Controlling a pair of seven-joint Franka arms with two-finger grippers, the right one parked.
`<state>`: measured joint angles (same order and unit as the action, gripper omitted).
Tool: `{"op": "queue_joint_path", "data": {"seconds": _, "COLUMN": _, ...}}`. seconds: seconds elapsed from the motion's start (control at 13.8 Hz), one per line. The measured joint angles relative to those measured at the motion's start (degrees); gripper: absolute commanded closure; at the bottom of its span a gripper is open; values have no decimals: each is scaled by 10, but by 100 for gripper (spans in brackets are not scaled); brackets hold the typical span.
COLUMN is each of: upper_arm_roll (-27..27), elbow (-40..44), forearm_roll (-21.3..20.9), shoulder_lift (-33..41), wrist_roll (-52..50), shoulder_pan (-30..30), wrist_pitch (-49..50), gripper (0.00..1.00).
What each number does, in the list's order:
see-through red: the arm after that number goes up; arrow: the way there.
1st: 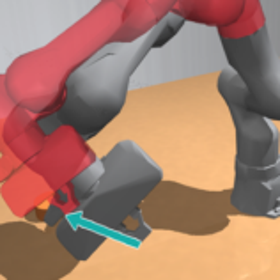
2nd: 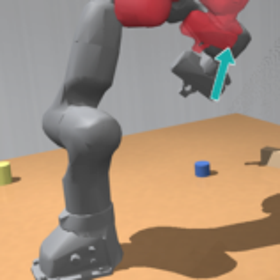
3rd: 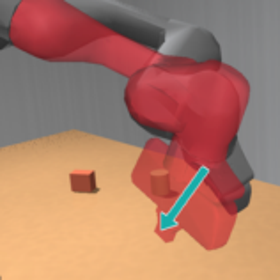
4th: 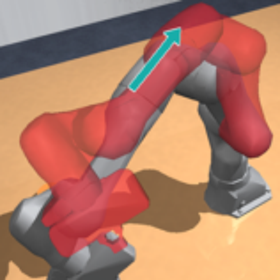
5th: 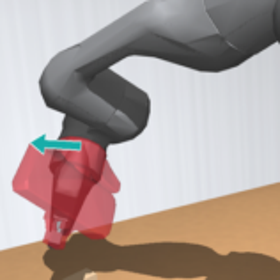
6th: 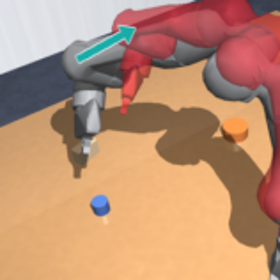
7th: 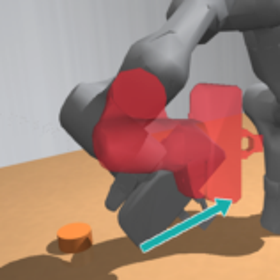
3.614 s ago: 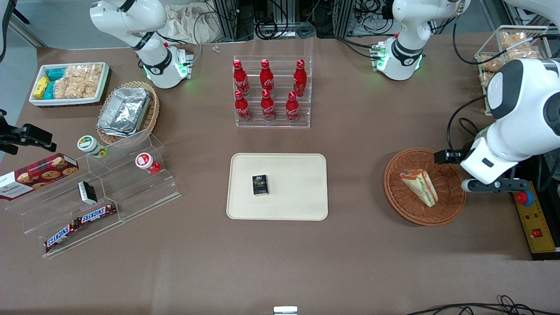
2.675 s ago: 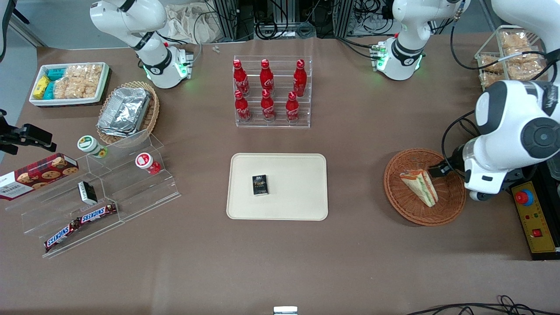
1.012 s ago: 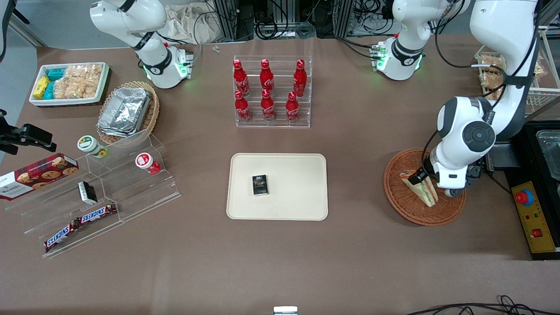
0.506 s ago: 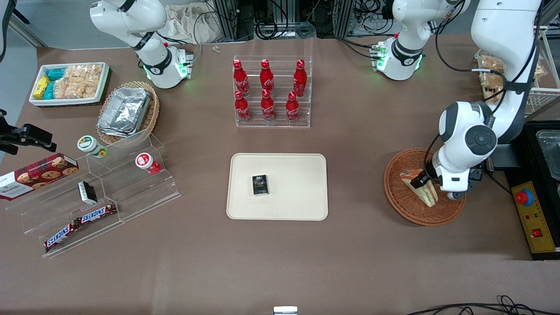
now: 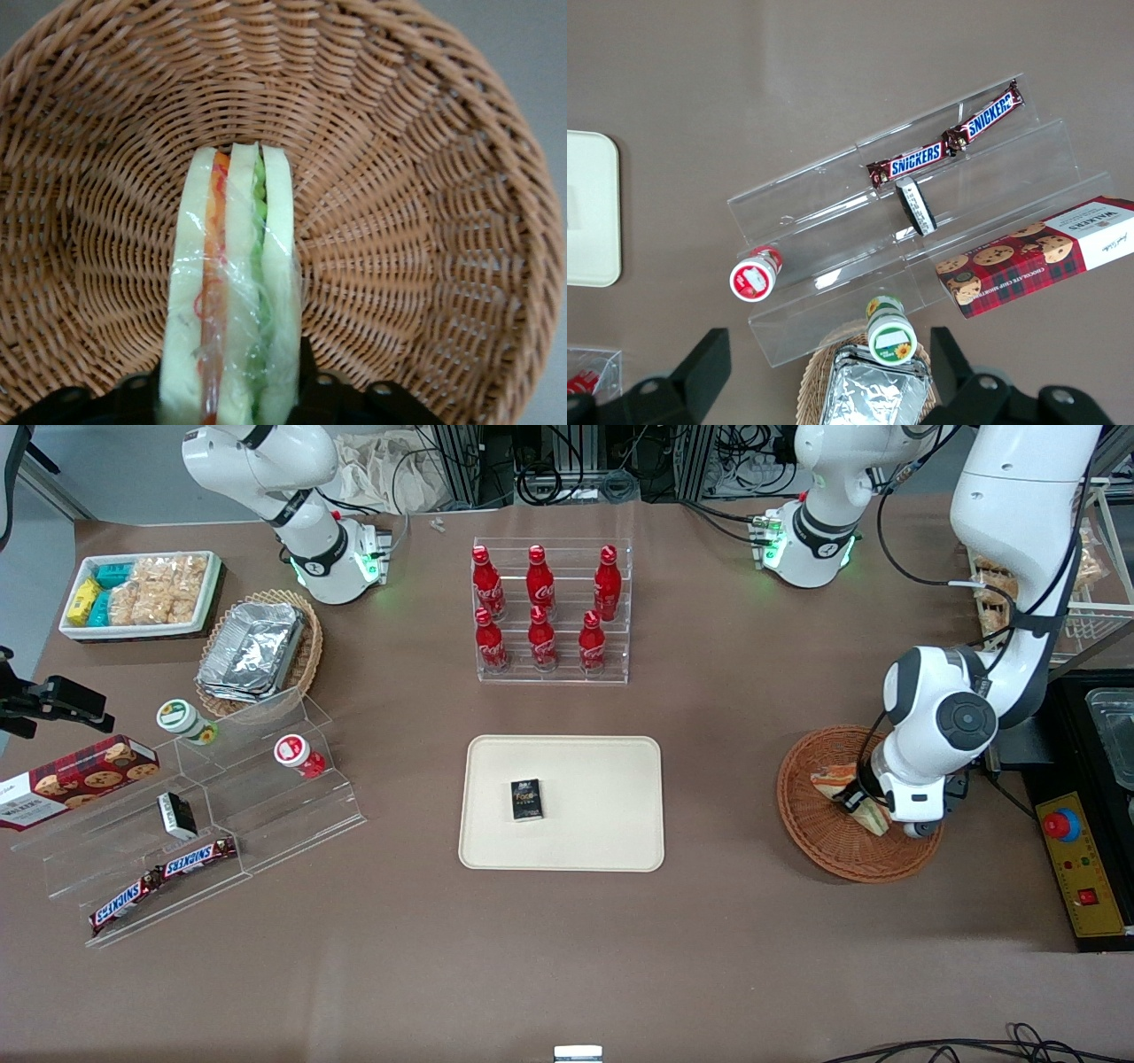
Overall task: Place sandwich from basket to tray
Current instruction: 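Lift the sandwich out of the basket and carry it toward the cream tray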
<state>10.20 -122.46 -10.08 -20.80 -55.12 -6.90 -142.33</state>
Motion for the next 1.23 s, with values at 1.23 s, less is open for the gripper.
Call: {"op": "queue_joint_path", "data": {"seconds": 1.23, "upper_arm_roll": 157, "elbow": 324, "forearm_roll": 99, "shoulder_lift": -42, "wrist_roll": 80, "shoulder_pan": 127, "wrist_pitch": 282, "gripper": 100}}
